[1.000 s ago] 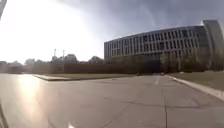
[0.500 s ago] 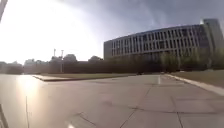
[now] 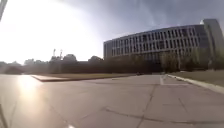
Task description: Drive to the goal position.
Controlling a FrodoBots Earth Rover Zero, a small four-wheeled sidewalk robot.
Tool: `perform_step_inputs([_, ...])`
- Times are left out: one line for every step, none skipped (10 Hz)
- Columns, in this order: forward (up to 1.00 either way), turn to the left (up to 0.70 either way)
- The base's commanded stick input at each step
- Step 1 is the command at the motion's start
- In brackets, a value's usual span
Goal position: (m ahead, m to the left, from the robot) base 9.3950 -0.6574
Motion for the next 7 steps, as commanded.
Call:
perform_step_inputs([0.7, 0.0])
perform_step_inputs([0.7, 0.0])
perform_step_inputs([0.7, 0.0])
perform_step_inputs([0.7, 0.0])
perform_step_inputs([0.7, 0.0])
perform_step_inputs([0.7, 0.0])
perform_step_inputs([0.7, 0.0])
